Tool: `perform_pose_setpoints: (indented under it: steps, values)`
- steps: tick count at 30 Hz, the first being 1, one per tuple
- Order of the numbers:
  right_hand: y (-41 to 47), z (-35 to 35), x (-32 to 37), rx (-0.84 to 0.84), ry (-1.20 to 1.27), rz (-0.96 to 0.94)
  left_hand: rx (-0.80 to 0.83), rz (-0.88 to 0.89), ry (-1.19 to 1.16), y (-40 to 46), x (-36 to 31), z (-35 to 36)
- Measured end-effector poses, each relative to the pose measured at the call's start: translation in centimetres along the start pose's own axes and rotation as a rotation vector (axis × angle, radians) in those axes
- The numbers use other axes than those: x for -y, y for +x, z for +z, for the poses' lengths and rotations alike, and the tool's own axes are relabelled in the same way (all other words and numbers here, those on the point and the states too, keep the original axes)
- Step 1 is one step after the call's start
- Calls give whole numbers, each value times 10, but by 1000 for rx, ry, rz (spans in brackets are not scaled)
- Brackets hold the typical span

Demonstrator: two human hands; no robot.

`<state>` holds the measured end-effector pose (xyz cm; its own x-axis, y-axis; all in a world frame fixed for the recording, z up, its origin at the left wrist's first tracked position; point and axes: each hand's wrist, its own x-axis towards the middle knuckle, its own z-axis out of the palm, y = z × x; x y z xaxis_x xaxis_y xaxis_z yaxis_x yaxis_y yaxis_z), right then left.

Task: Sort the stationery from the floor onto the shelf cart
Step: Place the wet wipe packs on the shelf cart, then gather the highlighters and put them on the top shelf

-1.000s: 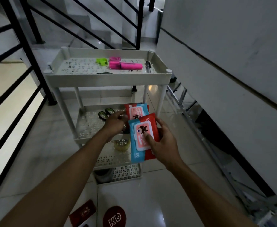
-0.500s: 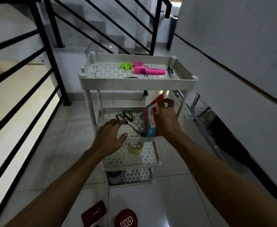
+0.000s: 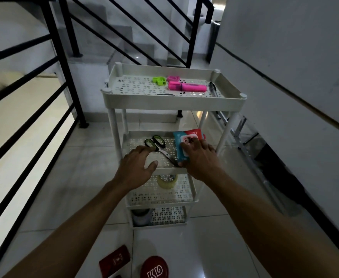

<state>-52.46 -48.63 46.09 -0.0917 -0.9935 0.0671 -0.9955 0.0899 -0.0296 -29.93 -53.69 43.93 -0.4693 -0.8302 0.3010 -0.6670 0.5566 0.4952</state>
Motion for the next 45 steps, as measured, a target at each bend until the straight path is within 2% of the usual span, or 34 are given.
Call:
perform_pose_setpoints:
  steps: [8,18,22,25,30,35,39,42,45]
  values:
    - [3,11,3,-40,195,78,20,-19,-47,0,3,3]
    - [0,13,6,-79,269,150,42,-28,-49,-1,1,5]
    - [-7,14,6,-161,315,69,-3,-11,-31,-6,-6,9]
    - [-22,20,9,-242,253,27,-61,45,53,-18,-8,17]
    - [-59,36,16,-365,141,-80,-150,105,171,-49,-10,30]
    - [-107,61,23,-528,224,-69,-263,127,203,-91,-10,38]
    - [-155,92,28,-599,283,-53,-278,120,183,-142,-7,48]
    - [-192,116,34,-556,267,-15,-243,106,175,-183,-3,57]
    - [-250,144,48,-435,256,36,-182,94,162,-244,0,65]
